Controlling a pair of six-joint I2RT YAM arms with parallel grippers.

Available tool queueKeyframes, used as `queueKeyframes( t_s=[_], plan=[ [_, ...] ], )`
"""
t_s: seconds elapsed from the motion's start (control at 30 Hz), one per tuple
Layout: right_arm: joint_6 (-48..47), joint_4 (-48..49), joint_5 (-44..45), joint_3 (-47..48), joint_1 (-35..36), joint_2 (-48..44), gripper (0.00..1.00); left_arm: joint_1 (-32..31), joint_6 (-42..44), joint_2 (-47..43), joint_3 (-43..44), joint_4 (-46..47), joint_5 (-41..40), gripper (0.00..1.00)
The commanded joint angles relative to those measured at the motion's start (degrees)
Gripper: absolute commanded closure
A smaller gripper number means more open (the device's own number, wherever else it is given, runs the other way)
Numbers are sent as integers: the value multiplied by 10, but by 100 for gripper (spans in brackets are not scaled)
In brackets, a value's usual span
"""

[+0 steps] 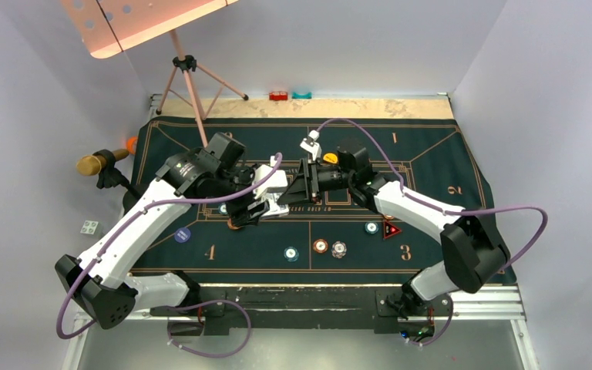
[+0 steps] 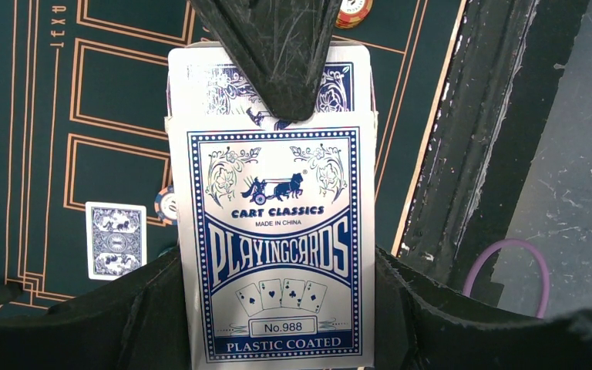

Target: Distribute texas hold em gaming equipment

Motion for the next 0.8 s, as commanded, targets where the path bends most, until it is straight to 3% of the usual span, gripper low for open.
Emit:
queueKeyframes(
  t_s=[0.0, 0.47, 0.77],
  plan=[
    [-1, 9, -6, -19, -11, -28, 53, 1, -6, -19, 35, 16, 22, 100],
    [2, 3, -11, -45, -49, -64, 60, 1, -7, -17, 39, 14, 21, 100],
    [38, 23, -31, -47, -80, -101, 76, 1, -1, -18, 25, 18, 12, 100]
  ],
)
